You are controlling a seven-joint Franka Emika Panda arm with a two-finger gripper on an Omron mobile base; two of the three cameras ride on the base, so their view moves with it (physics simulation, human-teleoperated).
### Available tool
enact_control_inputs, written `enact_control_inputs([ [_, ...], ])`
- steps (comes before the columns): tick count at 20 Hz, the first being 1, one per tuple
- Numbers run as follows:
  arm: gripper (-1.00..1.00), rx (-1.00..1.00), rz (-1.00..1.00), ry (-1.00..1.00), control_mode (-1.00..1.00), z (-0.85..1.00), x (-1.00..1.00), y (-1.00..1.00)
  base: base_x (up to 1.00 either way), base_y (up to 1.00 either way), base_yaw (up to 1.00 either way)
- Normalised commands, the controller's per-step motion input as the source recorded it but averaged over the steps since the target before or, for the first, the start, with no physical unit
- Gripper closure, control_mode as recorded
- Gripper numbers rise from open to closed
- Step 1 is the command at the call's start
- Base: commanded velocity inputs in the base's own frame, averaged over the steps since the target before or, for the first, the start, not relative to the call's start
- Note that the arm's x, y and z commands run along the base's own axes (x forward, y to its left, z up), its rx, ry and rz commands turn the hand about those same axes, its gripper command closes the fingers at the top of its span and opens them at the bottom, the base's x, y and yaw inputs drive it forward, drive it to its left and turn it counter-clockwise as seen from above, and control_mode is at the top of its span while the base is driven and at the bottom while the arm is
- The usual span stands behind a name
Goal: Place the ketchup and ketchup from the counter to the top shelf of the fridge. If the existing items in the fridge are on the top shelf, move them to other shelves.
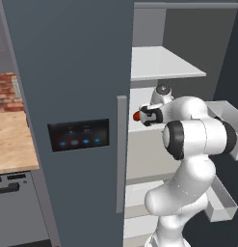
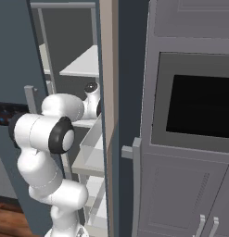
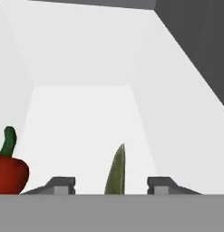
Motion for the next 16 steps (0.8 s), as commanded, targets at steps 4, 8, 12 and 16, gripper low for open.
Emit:
enact_control_inputs([
  [4, -1.0, 0.0, 0.0, 0.0, -1.0, 0.06, -0.01, 0.0, 0.0, 0.0, 0.0],
  [8, -1.0, 0.01, 0.0, -0.03, -1.0, 0.37, -0.27, 0.0, 0.0, 0.0, 0.0],
  [12, -1.0, 0.0, 0.0, -0.15, -1.0, 0.55, -0.67, 0.0, 0.0, 0.0, 0.0],
  [16, -1.0, 0.0, 0.0, -0.17, -1.0, 0.57, -0.92, 0.0, 0.0, 0.0, 0.0],
])
